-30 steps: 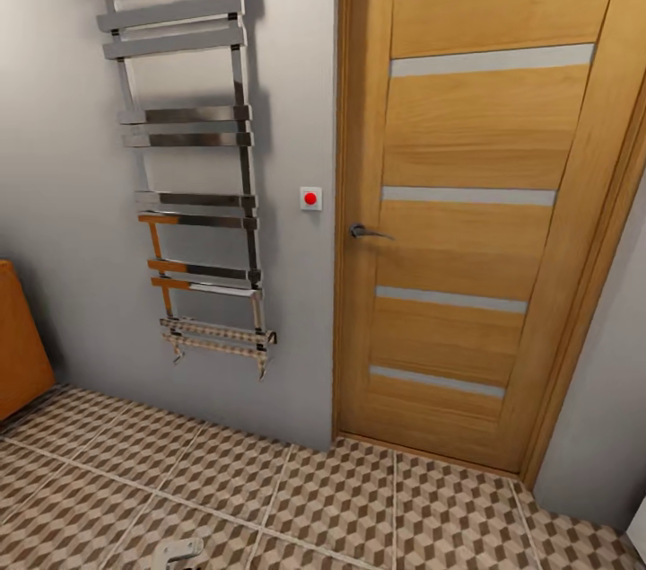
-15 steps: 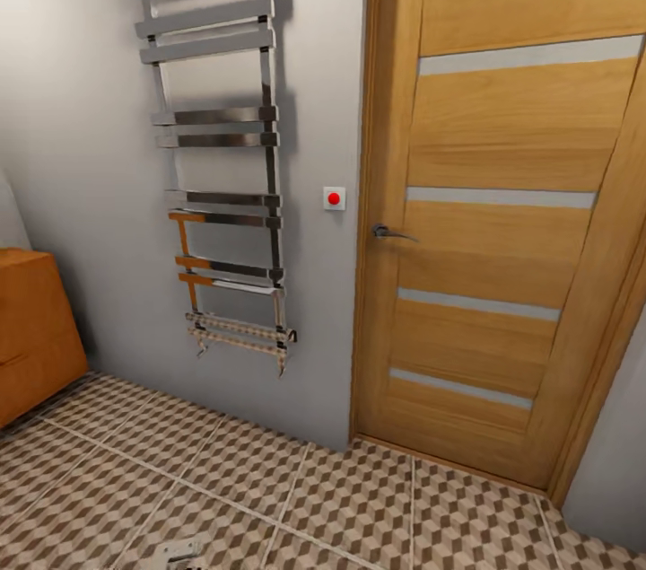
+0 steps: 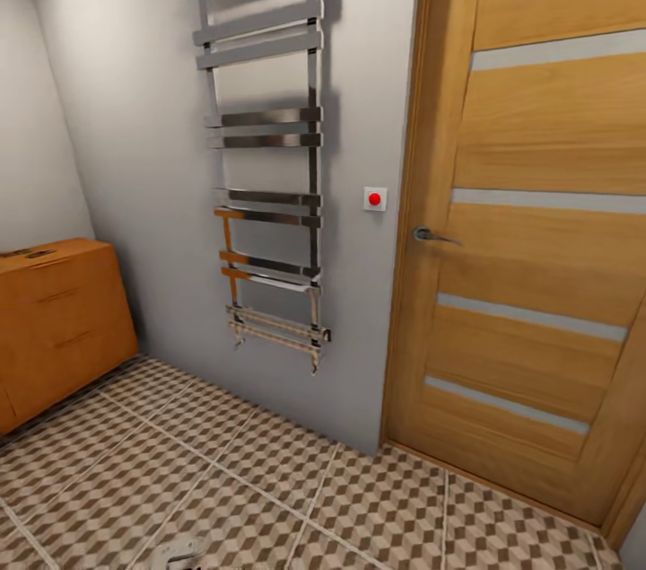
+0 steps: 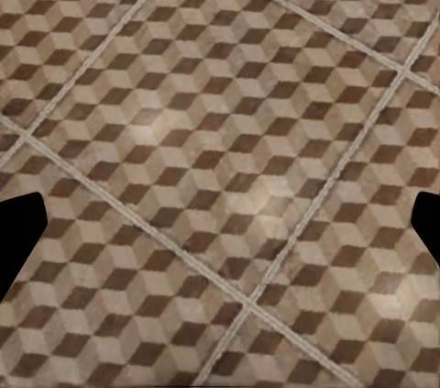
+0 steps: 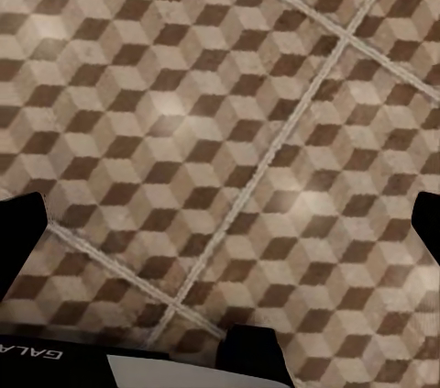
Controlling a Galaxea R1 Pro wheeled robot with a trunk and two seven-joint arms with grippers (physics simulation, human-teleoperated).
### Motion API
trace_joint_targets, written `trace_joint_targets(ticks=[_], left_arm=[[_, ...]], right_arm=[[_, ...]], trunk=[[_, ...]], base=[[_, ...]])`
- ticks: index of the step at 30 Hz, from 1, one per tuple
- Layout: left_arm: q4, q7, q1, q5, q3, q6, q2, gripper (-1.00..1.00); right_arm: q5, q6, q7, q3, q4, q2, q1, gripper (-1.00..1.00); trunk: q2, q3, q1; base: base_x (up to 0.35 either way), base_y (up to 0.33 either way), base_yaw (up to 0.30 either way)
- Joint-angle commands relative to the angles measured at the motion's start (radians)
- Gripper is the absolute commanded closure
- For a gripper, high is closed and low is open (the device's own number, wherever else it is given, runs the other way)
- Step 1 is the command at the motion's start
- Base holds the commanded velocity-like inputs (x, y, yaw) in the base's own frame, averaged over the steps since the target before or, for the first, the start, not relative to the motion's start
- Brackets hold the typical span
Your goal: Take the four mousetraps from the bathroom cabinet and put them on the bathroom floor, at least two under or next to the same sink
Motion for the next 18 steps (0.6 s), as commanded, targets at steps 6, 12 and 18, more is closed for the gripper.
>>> trace_joint_targets(ticks=[6,12,18], left_arm=[[0.001,0.002,-0.001,0.008,-0.009,-0.003,0.0,-1.0],[0.001,0.002,-0.001,0.007,-0.009,-0.003,0.0,-1.0],[0.001,0.002,-0.001,0.008,-0.009,-0.003,0.0,-1.0]], right_arm=[[0.004,-0.004,-0.007,0.007,0.003,0.0,-0.001,-1.0],[0.004,-0.004,-0.006,0.007,0.003,0.0,-0.001,-1.0],[0.004,-0.004,-0.006,0.007,0.003,0.0,-0.002,-1.0]], trunk=[[-0.001,-0.001,0.0],[-0.001,-0.001,0.0],[-0.001,-0.001,0.0]], base=[[0.0,0.0,0.275],[0.0,0.0,0.275],[0.0,0.0,0.275]])
